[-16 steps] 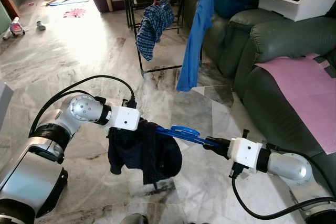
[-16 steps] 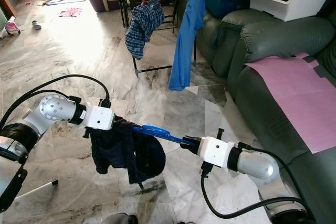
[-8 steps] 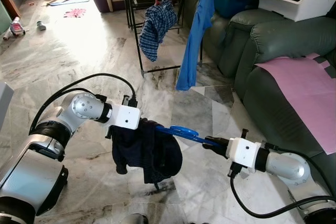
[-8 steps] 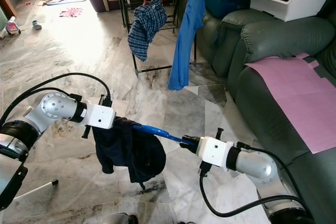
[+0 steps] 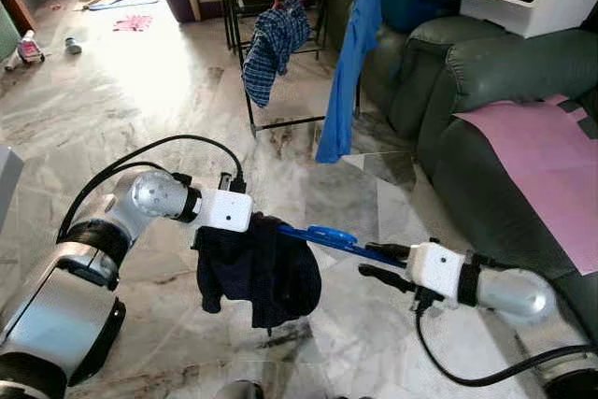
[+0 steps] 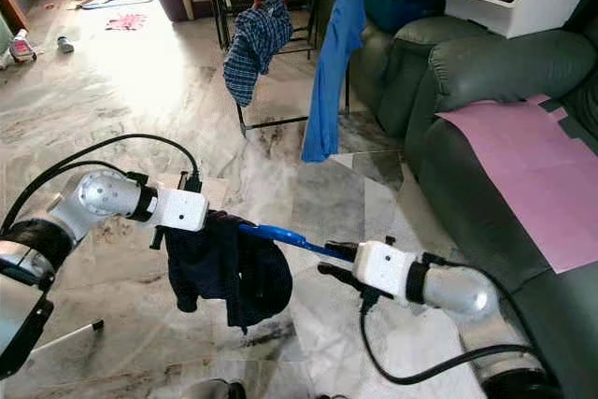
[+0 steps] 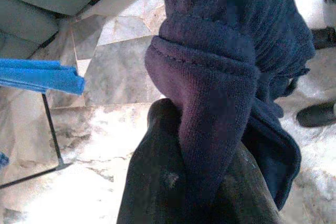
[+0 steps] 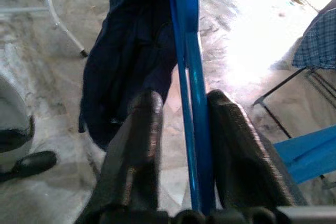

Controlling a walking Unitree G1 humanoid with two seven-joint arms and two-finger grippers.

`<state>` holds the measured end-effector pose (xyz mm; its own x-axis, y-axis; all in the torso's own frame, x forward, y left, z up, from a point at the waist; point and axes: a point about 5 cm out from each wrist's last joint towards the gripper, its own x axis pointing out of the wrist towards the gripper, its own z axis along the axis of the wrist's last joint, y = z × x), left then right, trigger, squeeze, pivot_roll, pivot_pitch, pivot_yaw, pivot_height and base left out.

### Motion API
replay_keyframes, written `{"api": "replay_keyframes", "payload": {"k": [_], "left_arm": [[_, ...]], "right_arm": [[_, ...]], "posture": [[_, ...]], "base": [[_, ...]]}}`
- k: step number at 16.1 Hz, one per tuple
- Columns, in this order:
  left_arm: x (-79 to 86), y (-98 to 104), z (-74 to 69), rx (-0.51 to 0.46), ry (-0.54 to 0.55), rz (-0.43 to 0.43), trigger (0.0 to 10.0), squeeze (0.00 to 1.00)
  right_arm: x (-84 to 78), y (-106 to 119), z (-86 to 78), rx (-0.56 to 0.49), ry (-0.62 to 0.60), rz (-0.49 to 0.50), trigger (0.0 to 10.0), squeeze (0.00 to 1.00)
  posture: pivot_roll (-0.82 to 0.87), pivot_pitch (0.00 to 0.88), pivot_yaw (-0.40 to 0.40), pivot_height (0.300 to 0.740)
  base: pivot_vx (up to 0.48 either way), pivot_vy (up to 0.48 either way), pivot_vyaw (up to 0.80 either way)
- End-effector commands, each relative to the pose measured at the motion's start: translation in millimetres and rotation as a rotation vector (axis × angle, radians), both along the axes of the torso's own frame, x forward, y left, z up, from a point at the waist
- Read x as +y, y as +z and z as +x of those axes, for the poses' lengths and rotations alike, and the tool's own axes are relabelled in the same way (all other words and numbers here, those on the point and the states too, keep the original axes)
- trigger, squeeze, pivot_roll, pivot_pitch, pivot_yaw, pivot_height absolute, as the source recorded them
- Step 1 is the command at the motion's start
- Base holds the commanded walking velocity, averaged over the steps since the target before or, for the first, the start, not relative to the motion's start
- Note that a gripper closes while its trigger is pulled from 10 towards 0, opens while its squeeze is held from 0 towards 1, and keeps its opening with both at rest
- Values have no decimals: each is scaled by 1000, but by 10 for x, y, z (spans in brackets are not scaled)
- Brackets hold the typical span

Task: Hang hanger

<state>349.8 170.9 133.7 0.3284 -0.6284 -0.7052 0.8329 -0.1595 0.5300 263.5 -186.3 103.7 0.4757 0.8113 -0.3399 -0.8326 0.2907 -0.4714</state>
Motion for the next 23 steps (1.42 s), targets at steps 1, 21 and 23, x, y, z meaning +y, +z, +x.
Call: {"api": "replay_keyframes", "payload": {"k": [1, 21, 23], "left_arm": [[44, -6, 1, -3, 42, -41, 0, 0], [-278, 451, 113, -111, 127, -591, 0, 0], [-341, 537, 73, -147, 29, -553, 0, 0]], "right_arm": [[-14, 55, 13, 4, 19, -9, 10000, 1000], [239, 133, 345, 129, -427, 606, 10000, 1000], [257, 120, 393, 140, -431, 604, 10000, 1000]], "posture": [[-4, 77, 19, 740], [21, 79, 6, 740], [35, 87, 0, 740]], "base": [[0, 0, 0], [0, 0, 0], [0, 0, 0]]}}
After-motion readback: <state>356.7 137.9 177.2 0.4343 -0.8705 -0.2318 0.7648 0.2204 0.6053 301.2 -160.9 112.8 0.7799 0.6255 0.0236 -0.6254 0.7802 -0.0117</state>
